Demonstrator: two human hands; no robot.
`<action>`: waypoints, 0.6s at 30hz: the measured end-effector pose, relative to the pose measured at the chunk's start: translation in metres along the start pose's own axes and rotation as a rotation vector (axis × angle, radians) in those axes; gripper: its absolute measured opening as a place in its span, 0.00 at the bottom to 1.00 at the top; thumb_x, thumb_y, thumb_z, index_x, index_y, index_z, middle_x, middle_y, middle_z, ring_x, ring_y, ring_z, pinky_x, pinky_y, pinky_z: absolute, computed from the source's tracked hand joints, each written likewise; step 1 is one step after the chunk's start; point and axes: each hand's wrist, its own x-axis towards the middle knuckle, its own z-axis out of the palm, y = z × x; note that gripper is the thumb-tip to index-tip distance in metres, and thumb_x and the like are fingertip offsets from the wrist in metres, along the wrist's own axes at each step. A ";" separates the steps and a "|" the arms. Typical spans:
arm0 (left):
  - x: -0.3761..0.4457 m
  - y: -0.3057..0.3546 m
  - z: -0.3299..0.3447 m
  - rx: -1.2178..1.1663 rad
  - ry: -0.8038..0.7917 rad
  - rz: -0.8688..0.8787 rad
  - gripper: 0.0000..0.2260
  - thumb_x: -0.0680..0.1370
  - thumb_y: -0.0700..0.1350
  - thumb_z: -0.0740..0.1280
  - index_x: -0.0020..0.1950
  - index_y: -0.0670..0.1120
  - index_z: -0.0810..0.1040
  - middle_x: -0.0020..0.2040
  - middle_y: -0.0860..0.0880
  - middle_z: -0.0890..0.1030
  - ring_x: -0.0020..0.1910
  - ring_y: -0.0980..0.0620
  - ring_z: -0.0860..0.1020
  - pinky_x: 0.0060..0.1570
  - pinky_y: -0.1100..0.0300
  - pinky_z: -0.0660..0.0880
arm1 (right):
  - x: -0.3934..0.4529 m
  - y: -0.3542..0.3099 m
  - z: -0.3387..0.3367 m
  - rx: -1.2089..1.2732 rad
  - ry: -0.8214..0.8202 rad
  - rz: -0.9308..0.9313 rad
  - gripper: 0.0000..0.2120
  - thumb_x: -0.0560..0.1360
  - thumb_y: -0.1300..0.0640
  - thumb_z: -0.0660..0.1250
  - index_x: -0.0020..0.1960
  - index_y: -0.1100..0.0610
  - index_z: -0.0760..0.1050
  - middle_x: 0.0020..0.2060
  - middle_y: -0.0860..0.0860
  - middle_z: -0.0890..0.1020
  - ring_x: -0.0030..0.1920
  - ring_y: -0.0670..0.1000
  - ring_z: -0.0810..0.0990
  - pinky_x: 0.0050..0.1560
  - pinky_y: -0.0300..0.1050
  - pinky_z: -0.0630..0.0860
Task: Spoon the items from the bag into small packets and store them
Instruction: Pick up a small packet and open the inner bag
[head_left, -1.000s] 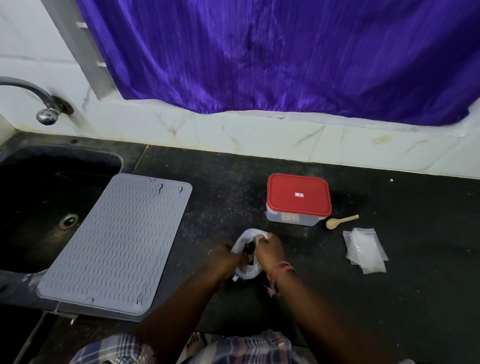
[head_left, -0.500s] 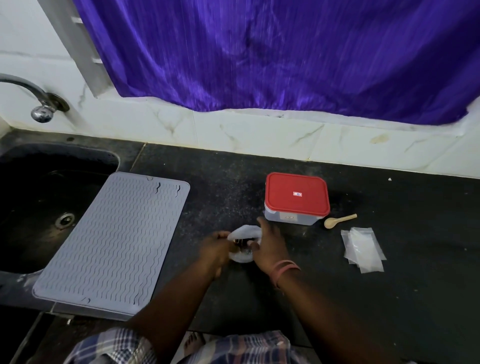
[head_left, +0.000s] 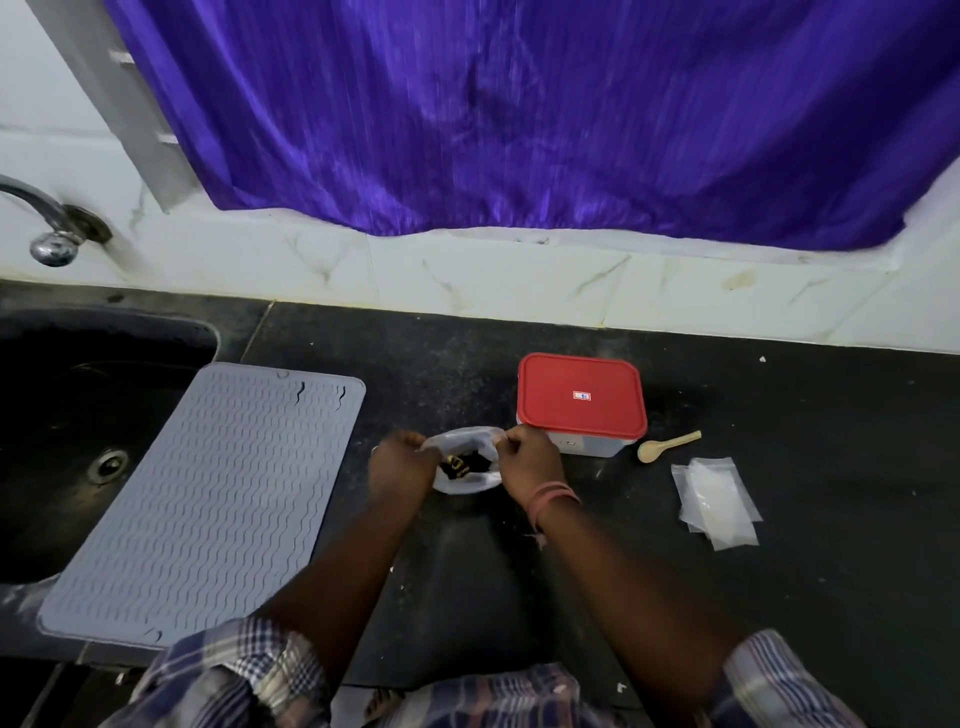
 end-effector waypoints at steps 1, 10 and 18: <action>0.003 -0.002 -0.001 0.004 0.009 -0.006 0.08 0.76 0.44 0.71 0.55 0.45 0.83 0.48 0.47 0.83 0.45 0.50 0.80 0.44 0.59 0.73 | 0.000 0.001 0.000 0.034 -0.028 -0.001 0.08 0.79 0.54 0.65 0.53 0.56 0.81 0.48 0.52 0.84 0.50 0.51 0.82 0.51 0.43 0.74; -0.034 0.010 0.032 0.292 0.314 0.323 0.20 0.76 0.47 0.72 0.68 0.52 0.74 0.71 0.43 0.71 0.70 0.40 0.68 0.68 0.45 0.66 | -0.026 0.043 -0.026 -0.083 0.224 -0.163 0.14 0.79 0.52 0.63 0.38 0.57 0.77 0.33 0.52 0.81 0.36 0.51 0.80 0.41 0.53 0.78; -0.067 0.044 0.102 0.269 -0.459 0.866 0.10 0.77 0.39 0.65 0.53 0.50 0.82 0.50 0.54 0.82 0.48 0.58 0.80 0.50 0.65 0.73 | -0.025 0.123 -0.117 -0.612 0.575 0.190 0.12 0.74 0.52 0.68 0.53 0.59 0.79 0.48 0.59 0.81 0.48 0.61 0.79 0.48 0.54 0.76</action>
